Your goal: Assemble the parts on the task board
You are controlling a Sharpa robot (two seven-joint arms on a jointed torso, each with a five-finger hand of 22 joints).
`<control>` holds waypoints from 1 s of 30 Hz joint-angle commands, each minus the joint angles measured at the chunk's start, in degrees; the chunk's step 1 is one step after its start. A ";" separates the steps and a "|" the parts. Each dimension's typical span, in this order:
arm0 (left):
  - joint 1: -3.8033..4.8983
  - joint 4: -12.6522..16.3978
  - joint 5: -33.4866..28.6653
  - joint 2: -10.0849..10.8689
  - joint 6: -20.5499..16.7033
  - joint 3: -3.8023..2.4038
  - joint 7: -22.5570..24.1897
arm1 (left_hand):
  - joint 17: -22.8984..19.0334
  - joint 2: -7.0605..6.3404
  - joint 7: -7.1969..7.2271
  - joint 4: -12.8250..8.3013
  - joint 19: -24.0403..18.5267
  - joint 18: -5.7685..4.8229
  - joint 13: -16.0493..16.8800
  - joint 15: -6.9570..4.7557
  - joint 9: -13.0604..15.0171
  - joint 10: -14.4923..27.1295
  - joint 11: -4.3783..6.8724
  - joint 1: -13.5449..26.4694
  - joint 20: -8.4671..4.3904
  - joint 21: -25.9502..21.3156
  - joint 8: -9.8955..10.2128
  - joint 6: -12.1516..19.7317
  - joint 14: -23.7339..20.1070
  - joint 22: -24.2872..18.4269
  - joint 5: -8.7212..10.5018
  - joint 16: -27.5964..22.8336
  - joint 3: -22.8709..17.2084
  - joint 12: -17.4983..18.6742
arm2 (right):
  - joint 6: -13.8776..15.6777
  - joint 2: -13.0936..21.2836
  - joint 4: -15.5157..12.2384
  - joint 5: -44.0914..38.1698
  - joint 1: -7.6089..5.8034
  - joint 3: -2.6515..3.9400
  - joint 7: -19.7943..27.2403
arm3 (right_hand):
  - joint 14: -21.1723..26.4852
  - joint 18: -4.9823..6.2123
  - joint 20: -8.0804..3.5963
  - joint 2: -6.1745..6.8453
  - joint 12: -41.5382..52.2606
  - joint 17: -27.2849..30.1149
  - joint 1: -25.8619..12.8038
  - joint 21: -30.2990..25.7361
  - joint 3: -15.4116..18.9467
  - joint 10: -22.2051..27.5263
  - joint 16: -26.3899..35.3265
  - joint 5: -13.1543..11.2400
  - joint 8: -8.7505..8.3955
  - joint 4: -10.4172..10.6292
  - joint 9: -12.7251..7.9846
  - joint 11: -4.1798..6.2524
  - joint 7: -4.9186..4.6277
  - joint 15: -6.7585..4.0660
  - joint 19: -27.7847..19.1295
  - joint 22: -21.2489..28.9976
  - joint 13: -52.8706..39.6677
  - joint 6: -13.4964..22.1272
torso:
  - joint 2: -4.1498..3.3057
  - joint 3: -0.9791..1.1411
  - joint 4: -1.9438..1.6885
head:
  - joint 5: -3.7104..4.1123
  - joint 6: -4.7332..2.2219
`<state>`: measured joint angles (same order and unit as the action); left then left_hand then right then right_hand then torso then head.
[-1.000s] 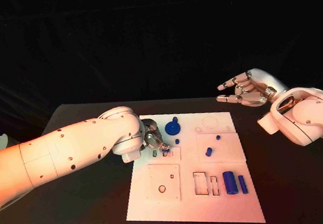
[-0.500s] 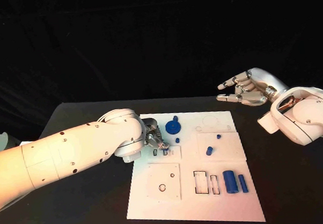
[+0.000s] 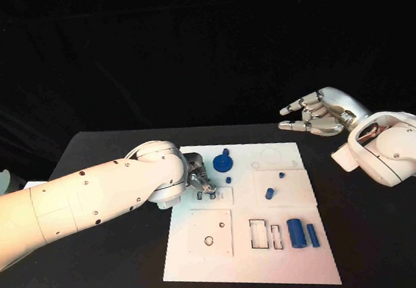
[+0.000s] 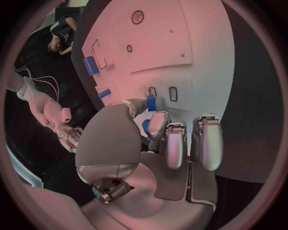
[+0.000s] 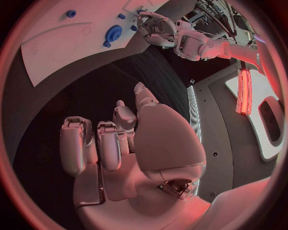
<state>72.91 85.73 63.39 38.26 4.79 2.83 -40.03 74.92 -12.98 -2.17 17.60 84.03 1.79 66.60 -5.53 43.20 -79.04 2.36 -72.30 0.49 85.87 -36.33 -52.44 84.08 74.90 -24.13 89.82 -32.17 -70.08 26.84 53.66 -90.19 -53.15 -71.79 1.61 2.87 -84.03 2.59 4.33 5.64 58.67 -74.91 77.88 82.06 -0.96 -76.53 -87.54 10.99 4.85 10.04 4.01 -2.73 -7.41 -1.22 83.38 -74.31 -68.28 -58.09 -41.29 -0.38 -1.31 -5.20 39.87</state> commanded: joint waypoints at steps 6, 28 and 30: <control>-0.06 -0.09 0.89 -0.17 3.83 0.02 -2.50 | 15.08 0.26 0.17 -11.16 3.86 -0.42 0.25 -0.13 0.09 -0.51 0.00 0.18 0.07 0.30 -0.26 -0.16 5.92 9.27 -0.11 0.18 -10.68 -0.39 | -0.94 -0.14 0.15 0.71 0.07 0.00 0.45 | -4.95 0.79 -0.04 -0.58 -0.11 -11.23 0.12 -0.39 0.46 -0.13 0.36 0.26 0.21 0.03 0.07 0.25 -0.05 -0.49 -0.40 0.05 0.05 -0.34 | -0.02 0.00 -0.02 | -0.16 0.06; -0.37 -0.44 0.89 -0.50 5.46 0.13 -2.52 | 15.08 0.20 0.17 -11.32 3.83 -0.40 0.45 -0.11 0.10 -0.63 -0.01 0.31 0.07 0.26 -0.24 -0.23 5.92 9.20 -0.08 0.18 -10.72 -0.56 | -1.16 -0.17 0.28 0.98 0.08 0.00 0.49 | -4.95 0.79 -0.04 -0.58 -0.11 -11.23 0.12 -0.39 0.46 -0.13 0.36 0.26 0.21 0.03 0.07 0.25 -0.05 -0.49 -0.40 0.05 0.05 -0.34 | -0.05 -0.01 -0.07 | -0.11 0.32; -0.37 -0.38 0.88 -0.49 5.86 0.13 -2.53 | 15.08 0.17 0.17 -11.38 3.85 -0.41 0.52 -0.11 0.10 -0.67 -0.01 0.35 0.07 0.28 -0.23 -0.26 5.92 9.24 -0.08 0.18 -10.74 -0.62 | -1.19 -0.17 0.29 0.98 0.08 0.00 0.48 | -4.95 0.79 -0.04 -0.58 -0.11 -11.23 0.12 -0.39 0.46 -0.13 0.36 0.26 0.21 0.03 0.07 0.25 -0.05 -0.49 -0.40 0.05 0.05 -0.34 | -0.06 -0.01 -0.06 | -0.11 0.38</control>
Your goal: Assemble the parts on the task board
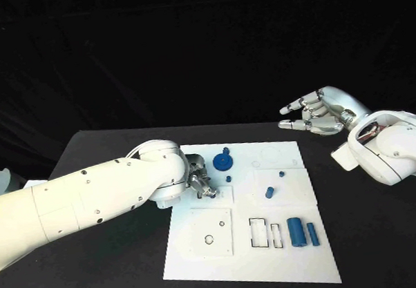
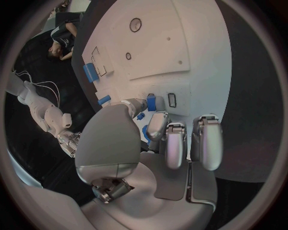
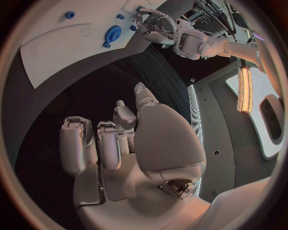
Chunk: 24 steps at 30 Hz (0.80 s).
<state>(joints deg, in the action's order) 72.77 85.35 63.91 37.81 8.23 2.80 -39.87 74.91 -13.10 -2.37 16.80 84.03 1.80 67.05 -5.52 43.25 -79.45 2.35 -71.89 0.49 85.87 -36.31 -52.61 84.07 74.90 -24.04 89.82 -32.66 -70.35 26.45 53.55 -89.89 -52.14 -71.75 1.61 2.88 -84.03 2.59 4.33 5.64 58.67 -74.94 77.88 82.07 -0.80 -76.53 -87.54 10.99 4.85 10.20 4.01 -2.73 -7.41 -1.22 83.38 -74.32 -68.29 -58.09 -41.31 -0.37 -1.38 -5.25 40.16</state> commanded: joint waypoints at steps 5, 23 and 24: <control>-0.24 0.12 0.32 -0.02 2.80 0.17 -2.69 | 15.09 0.22 0.37 -10.75 3.86 -0.43 0.18 -0.10 0.04 -0.34 0.01 0.01 0.07 0.30 -0.22 -0.15 5.93 9.28 -0.17 0.18 -10.29 -0.44 | -0.82 -0.07 0.00 -0.03 0.04 0.00 0.47 | -4.96 0.77 -0.05 -0.64 -0.03 -11.21 0.07 -0.39 0.40 -0.17 0.36 0.34 0.18 -0.07 0.06 0.25 -0.05 -0.49 -0.37 0.02 0.03 -0.32 | -0.03 -0.01 -0.01 | -0.18 0.19; -0.23 -0.72 -0.13 -0.57 4.93 0.17 -2.72 | 15.09 0.30 0.38 -10.97 3.80 -0.39 0.60 -0.06 0.01 -0.61 -0.02 0.43 0.06 0.19 -0.14 -0.37 5.93 9.13 -0.15 0.18 -10.46 -0.80 | -0.92 -0.06 -0.12 -0.06 0.05 0.00 0.44 | -4.96 0.77 -0.05 -0.64 -0.03 -11.21 0.07 -0.39 0.40 -0.17 0.36 0.34 0.18 -0.07 0.06 0.25 -0.05 -0.49 -0.37 0.02 0.03 -0.32 | 0.02 0.06 -0.02 | -0.13 0.41; -0.23 -0.91 -0.31 -0.68 5.13 0.17 -2.73 | 15.09 0.39 0.38 -10.95 3.77 -0.38 0.64 -0.05 0.00 -0.65 -0.02 0.67 0.06 0.15 -0.09 -0.43 5.93 9.07 -0.12 0.18 -10.47 -0.83 | -0.94 -0.06 -0.14 -0.06 0.05 0.00 0.44 | -4.96 0.77 -0.05 -0.64 -0.03 -11.21 0.07 -0.39 0.40 -0.17 0.36 0.34 0.18 -0.07 0.06 0.25 -0.05 -0.49 -0.37 0.02 0.03 -0.32 | 0.01 0.06 -0.02 | -0.11 0.41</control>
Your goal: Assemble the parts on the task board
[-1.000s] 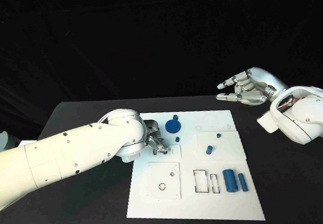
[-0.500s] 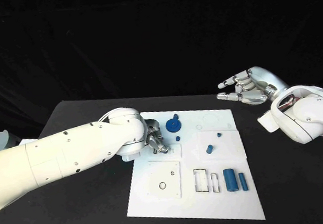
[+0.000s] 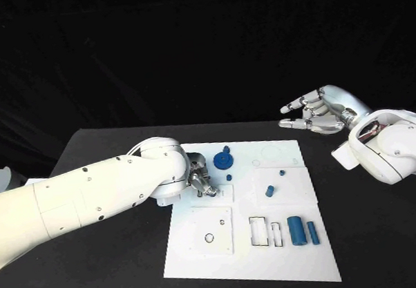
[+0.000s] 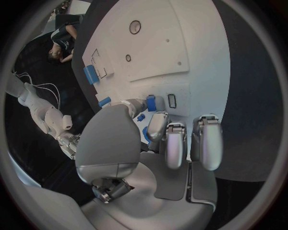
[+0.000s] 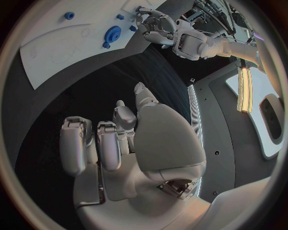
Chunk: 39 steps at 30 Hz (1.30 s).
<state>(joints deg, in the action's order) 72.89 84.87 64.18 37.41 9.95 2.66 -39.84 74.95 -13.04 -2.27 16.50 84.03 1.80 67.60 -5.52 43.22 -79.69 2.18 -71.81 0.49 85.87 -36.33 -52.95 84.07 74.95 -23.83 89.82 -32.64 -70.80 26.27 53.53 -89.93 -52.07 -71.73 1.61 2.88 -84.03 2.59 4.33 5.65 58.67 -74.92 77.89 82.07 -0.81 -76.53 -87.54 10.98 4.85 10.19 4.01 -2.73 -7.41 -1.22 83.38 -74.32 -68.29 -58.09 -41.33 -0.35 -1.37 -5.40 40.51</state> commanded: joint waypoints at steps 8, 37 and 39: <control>-0.35 -1.91 -1.46 -1.29 3.39 0.43 -2.83 | 15.05 1.59 1.12 -9.30 3.70 -0.34 -0.05 -0.28 -0.17 -0.54 0.77 5.34 -0.02 -0.01 0.58 -1.02 5.93 8.91 0.12 0.18 -6.01 -0.21 | -0.86 0.04 -0.19 -0.17 0.04 0.01 0.34 | -4.96 0.77 -0.05 -0.65 -0.03 -11.22 0.07 -0.39 0.40 -0.17 0.36 0.34 0.18 -0.06 0.06 0.25 -0.05 -0.49 -0.37 0.02 0.03 -0.32 | 0.00 0.01 0.04 | 0.09 0.14; -0.35 -3.62 -1.86 -2.31 4.02 0.50 -2.95 | 15.05 2.94 1.95 -4.64 4.23 -0.65 1.69 -0.97 -0.75 -1.23 1.28 12.39 -0.66 0.84 1.57 -4.42 5.93 10.37 0.23 0.18 7.77 -1.46 | -1.06 0.18 -0.38 -0.27 0.03 0.01 0.19 | -4.94 0.78 -0.07 -0.66 -0.05 -11.13 0.11 -0.43 0.52 -0.16 0.44 0.44 0.15 -0.07 0.04 0.26 -0.05 -0.50 -0.38 0.07 0.08 -0.29 | 0.01 0.01 -0.09 | 0.26 0.44; -0.35 -3.69 -1.86 -2.32 4.03 0.50 -2.96 | 15.05 3.10 1.96 -4.33 4.25 -0.66 1.74 -1.00 -0.75 -1.25 1.31 12.48 -0.69 0.86 1.62 -4.51 5.93 10.42 0.23 0.18 8.99 -1.48 | -1.06 0.18 -0.38 -0.27 0.03 0.01 0.19 | -4.94 0.78 -0.07 -0.66 -0.05 -11.13 0.11 -0.43 0.52 -0.16 0.44 0.44 0.15 -0.07 0.04 0.26 -0.05 -0.50 -0.38 0.07 0.08 -0.29 | 0.01 0.00 -0.09 | 0.26 0.44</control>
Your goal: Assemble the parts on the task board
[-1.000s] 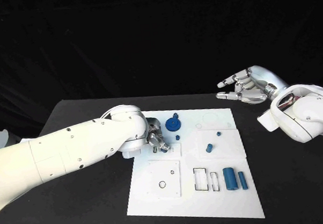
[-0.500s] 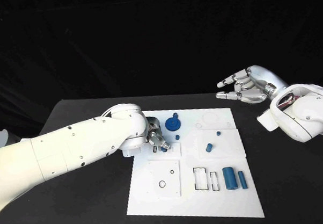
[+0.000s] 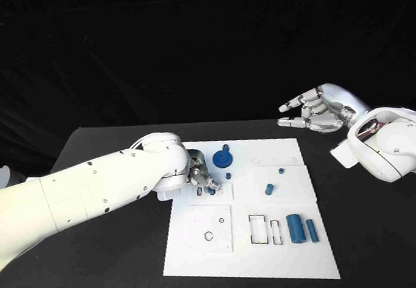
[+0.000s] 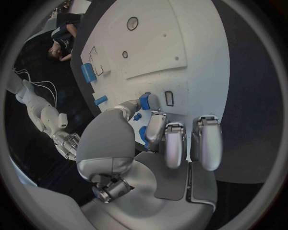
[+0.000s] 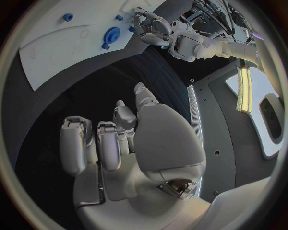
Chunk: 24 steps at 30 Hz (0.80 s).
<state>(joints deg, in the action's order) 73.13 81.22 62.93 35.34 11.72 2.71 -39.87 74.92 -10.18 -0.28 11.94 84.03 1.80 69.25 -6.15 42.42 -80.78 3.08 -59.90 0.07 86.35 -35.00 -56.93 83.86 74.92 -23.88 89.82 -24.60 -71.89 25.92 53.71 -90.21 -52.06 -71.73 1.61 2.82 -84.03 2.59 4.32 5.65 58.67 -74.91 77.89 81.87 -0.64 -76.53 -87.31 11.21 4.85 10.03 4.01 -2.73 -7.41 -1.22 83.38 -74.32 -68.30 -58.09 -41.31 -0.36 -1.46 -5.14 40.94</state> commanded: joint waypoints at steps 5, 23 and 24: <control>-0.59 -0.18 -0.60 -0.25 2.26 0.45 -2.94 | 15.08 0.65 0.01 1.17 4.33 -0.72 0.39 -0.38 0.09 -0.32 0.42 1.08 -0.30 0.52 0.28 -0.84 6.14 10.67 0.29 0.18 3.28 -0.63 | -0.70 0.01 -0.11 -0.29 0.03 0.01 0.24 | -4.94 0.79 -0.07 -0.65 -0.07 -11.16 0.09 -0.25 0.39 -0.15 0.19 0.23 0.15 0.11 0.04 0.25 -0.05 -0.50 -0.39 0.10 0.10 -0.29 | 0.02 0.02 -0.01 | -0.02 -0.04; -0.60 0.27 -0.57 0.36 1.32 0.32 -2.85 | 15.08 1.56 0.16 4.39 4.43 -0.77 0.71 -0.46 0.16 -0.55 0.46 0.96 -0.35 0.65 0.30 -1.21 6.14 10.99 3.86 0.18 14.27 -0.78 | -0.70 0.11 -0.13 -0.26 0.03 0.01 0.27 | -4.94 0.80 -0.07 -0.62 -0.11 -11.14 -0.01 -0.29 0.50 -0.14 0.22 0.27 0.14 0.17 0.03 0.24 -0.06 -0.50 -0.41 0.17 0.14 -0.28 | 0.04 0.01 -0.02 | -0.07 -0.10; -0.60 0.39 -0.57 0.50 1.07 0.27 -2.84 | 15.08 1.71 0.11 4.60 4.41 -0.76 0.71 -0.43 0.17 -0.54 0.49 1.25 -0.36 0.61 0.28 -1.23 6.14 10.95 5.76 0.18 15.13 -0.77 | -0.70 0.11 -0.12 -0.25 0.03 0.01 0.27 | -4.94 0.80 -0.07 -0.61 -0.09 -11.13 -0.06 -0.30 0.56 -0.15 0.22 0.29 0.13 0.21 0.03 0.24 -0.06 -0.50 -0.41 0.17 0.14 -0.28 | 0.04 0.01 -0.03 | -0.08 -0.11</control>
<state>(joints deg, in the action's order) 73.05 81.40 62.92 35.71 11.59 2.65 -39.77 74.91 -8.80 -0.28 16.44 84.03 1.80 69.90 -6.34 42.54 -81.19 3.49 -58.53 0.08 86.91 -35.00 -57.75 84.05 74.91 -18.54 89.82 -9.72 -72.40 25.88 53.84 -90.29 -52.07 -71.73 1.61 2.82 -84.03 2.59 4.33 5.65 58.67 -74.94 77.89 81.87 -0.40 -76.53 -87.31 11.21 4.85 10.27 4.01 -2.73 -7.41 -1.22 83.38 -74.20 -68.25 -58.09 -41.29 -0.34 -1.45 -5.15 40.85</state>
